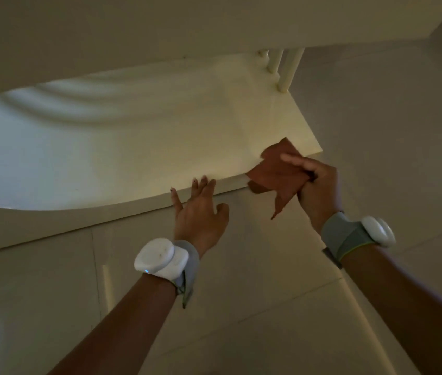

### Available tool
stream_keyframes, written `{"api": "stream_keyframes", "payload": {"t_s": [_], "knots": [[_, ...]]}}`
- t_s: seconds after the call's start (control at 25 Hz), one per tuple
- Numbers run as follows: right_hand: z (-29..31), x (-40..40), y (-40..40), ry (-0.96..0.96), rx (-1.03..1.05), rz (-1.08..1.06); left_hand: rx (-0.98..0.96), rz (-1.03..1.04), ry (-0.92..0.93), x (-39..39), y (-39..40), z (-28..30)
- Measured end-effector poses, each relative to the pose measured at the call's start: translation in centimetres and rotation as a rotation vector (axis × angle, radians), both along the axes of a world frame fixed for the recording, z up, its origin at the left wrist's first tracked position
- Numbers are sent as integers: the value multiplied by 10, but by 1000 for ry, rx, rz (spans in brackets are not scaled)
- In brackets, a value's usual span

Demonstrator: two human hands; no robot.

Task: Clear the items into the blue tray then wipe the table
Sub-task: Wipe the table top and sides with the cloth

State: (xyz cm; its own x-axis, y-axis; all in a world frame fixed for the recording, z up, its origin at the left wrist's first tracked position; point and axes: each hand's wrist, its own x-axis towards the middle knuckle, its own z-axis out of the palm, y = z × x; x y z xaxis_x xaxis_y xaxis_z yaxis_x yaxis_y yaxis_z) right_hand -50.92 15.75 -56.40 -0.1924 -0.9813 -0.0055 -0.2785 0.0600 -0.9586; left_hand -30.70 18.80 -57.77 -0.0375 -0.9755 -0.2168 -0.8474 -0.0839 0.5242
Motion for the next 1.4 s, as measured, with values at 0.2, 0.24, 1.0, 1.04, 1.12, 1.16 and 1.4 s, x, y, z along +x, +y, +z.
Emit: {"api": "stream_keyframes", "payload": {"t_s": [0.2, 0.24, 1.0, 1.04, 1.12, 1.16, 1.4], "knots": [[78, 49, 61, -932, 234, 200, 374, 572, 929, 17, 29, 100], [92, 57, 74, -949, 270, 218, 454, 660, 1054, 22, 39, 119], [415, 226, 211, -660, 826, 566, 52, 455, 910, 195, 240, 498], [416, 245, 213, -663, 871, 577, 44, 496, 936, 215, 246, 497], [414, 281, 216, -658, 939, 580, 24, 635, 1028, 266, 260, 487], [414, 295, 217, -665, 951, 589, 8, 713, 1091, 290, 266, 482], [414, 432, 226, -893, 896, 569, 126, 937, 1259, 455, 323, 466]]}}
